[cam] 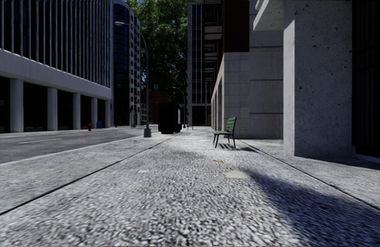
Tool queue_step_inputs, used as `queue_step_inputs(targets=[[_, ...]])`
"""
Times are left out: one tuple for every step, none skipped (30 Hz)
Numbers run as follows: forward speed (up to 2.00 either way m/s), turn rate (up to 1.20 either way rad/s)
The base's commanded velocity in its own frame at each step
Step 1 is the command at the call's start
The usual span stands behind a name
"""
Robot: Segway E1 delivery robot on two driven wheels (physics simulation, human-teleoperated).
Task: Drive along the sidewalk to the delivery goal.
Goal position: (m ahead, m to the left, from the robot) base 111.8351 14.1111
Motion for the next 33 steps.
queue_step_inputs(targets=[[2.0,0.0],[2.0,0.0],[2.0,0.0],[2.0,0.0],[2.0,0.0],[2.0,0.0],[2.0,0.0],[2.0,0.0],[2.0,0.0],[2.0,0.0],[2.0,0.0],[2.0,0.0],[2.0,0.0],[2.0,0.0],[2.0,0.0],[2.0,0.0],[2.0,0.0],[2.0,0.0],[2.0,0.0],[2.0,0.0],[2.0,0.0],[2.0,0.0],[2.0,0.0],[2.0,0.0],[2.0,0.0],[2.0,0.0],[2.0,0.0],[2.0,0.0],[2.0,0.0],[2.0,0.0],[2.0,0.0],[2.0,0.0],[2.0,0.0]])
